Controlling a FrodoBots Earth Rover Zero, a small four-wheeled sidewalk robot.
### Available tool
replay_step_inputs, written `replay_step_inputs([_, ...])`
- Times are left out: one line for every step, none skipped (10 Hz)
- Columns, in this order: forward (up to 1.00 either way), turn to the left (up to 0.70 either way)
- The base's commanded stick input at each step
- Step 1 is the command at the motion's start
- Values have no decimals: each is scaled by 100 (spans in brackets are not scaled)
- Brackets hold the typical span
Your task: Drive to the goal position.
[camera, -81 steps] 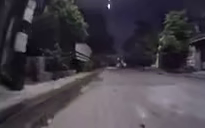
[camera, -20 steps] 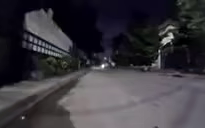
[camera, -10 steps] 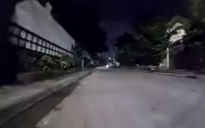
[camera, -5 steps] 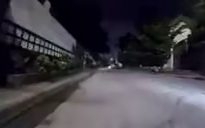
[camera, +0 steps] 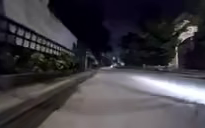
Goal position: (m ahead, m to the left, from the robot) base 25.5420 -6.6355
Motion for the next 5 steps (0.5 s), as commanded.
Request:
replay_step_inputs([70,0])
replay_step_inputs([70,0])
replay_step_inputs([70,0])
replay_step_inputs([70,0])
replay_step_inputs([70,0])
